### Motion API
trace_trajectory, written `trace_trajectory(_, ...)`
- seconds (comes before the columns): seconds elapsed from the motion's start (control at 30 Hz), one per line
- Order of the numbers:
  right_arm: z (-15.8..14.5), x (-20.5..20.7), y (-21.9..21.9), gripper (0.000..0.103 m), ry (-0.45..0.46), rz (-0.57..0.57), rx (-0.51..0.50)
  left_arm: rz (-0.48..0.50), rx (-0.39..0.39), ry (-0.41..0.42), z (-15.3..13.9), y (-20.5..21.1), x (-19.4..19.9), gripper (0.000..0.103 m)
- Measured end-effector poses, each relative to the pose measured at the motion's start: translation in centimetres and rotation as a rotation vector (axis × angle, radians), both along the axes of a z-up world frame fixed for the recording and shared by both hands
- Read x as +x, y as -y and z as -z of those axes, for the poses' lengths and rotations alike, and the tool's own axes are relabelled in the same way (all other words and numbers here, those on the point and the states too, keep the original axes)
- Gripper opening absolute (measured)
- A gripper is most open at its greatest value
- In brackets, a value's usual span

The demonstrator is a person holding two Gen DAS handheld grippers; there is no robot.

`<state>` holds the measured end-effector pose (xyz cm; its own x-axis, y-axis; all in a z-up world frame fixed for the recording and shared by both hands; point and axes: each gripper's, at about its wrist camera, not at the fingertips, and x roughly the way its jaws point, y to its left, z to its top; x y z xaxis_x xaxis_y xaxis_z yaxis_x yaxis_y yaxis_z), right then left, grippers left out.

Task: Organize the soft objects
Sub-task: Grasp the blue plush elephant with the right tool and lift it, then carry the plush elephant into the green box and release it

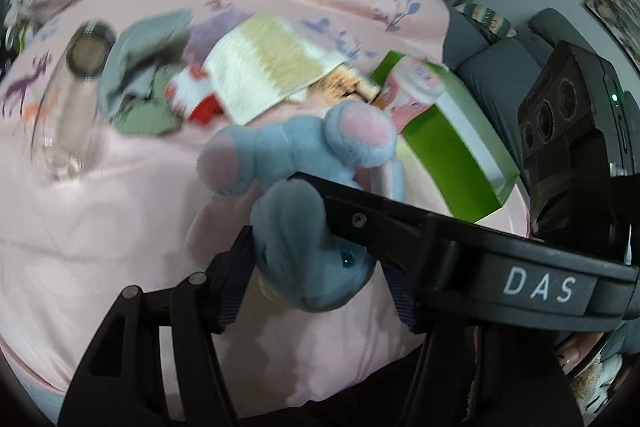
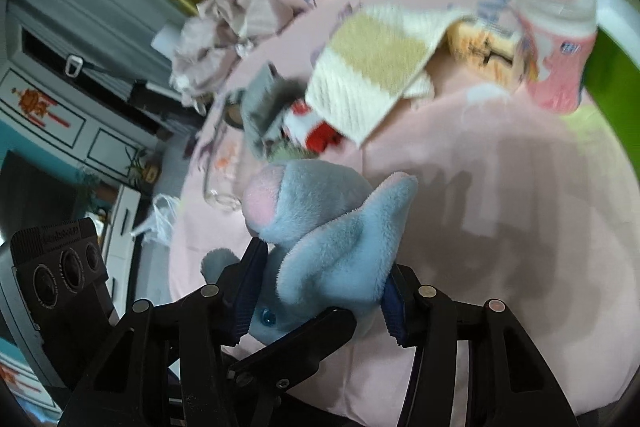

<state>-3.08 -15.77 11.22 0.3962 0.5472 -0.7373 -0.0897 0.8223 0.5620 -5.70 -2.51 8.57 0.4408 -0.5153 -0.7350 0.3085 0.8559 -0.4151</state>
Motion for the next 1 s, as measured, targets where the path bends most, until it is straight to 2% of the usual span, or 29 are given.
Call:
trace_trajectory(0.47,-5.5,-1.0,5.3,0.054,0.171,0.119,0.036,0.117,0.037,0.174,-5.4,5.4,0.4,0.060)
trace_trajectory(0.8,-9.4,-0.5,12.0,0.054,0.302,0.259,0.062,0.243,0.056,0.321,-9.6,12.4,2.2,0.060)
trace_trajectory(1.0,-10.3,-0.4,16.6,0.054,0.357,0.369,0.052,0.349,0.048,0.361,-10.2,17.4,3.5,0.060)
